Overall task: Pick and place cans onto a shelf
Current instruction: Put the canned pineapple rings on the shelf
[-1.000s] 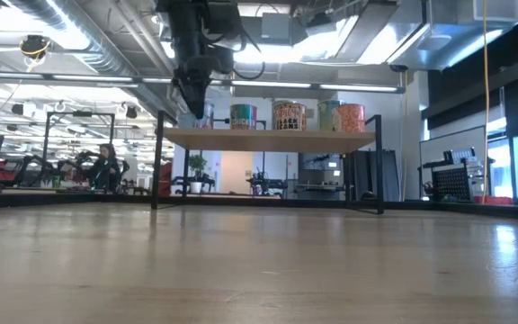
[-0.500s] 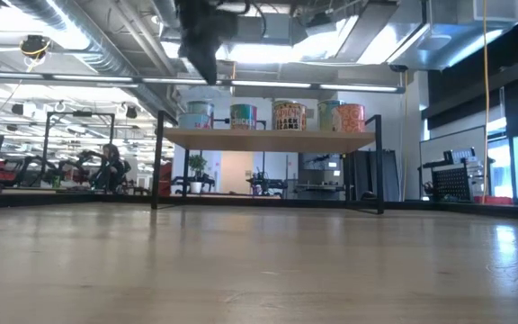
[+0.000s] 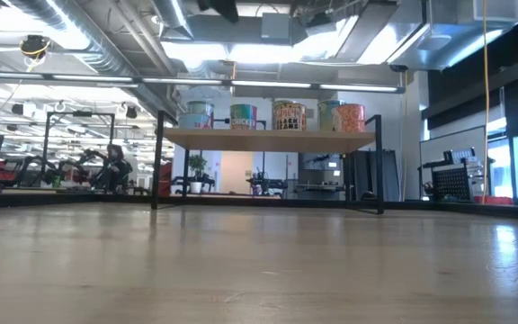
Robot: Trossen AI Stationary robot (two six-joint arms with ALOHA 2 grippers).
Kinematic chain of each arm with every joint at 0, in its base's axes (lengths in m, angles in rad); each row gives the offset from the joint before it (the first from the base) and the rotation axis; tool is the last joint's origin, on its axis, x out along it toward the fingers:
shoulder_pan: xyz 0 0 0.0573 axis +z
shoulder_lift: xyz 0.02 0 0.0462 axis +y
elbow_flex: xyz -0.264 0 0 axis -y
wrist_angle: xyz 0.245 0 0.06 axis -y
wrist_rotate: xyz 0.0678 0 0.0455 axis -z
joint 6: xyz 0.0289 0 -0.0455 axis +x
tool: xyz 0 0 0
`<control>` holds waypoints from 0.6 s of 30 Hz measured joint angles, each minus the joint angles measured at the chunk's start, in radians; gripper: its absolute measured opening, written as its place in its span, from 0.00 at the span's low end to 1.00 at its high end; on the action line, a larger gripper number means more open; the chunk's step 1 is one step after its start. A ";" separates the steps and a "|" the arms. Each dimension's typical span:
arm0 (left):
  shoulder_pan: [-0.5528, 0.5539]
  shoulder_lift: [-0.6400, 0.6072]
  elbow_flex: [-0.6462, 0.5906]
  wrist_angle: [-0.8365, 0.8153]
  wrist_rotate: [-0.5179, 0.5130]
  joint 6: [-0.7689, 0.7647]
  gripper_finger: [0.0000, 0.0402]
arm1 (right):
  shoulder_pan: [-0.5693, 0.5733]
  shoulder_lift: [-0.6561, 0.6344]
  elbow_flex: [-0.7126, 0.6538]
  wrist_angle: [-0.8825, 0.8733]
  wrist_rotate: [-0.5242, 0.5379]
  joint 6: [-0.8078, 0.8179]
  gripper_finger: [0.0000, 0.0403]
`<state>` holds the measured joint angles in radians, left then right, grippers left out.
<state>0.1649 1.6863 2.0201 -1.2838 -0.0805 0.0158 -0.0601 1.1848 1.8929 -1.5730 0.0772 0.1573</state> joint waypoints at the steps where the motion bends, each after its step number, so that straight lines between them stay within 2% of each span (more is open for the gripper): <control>1: -0.022 0.000 0.000 -0.009 0.003 0.014 0.09 | 0.007 -0.026 -0.050 0.000 -0.001 0.012 0.17; 4: -0.080 0.000 0.000 -0.022 0.040 0.030 0.09 | 0.037 -0.087 -0.193 0.000 -0.019 0.030 0.17; 9: -0.142 0.000 0.000 -0.022 0.045 0.039 0.09 | 0.105 -0.137 -0.416 0.004 -0.122 0.044 0.17; 14: -0.159 0.000 0.000 -0.023 0.042 0.022 0.09 | 0.167 -0.147 -0.621 0.003 -0.266 0.007 0.17; 18: -0.158 0.000 0.000 -0.024 0.041 0.004 0.09 | 0.185 -0.144 -0.773 0.032 -0.289 0.023 0.17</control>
<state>0.0067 1.6863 2.0205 -1.3079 -0.0395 0.0195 0.1248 1.0405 1.1203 -1.5413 -0.2119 0.1803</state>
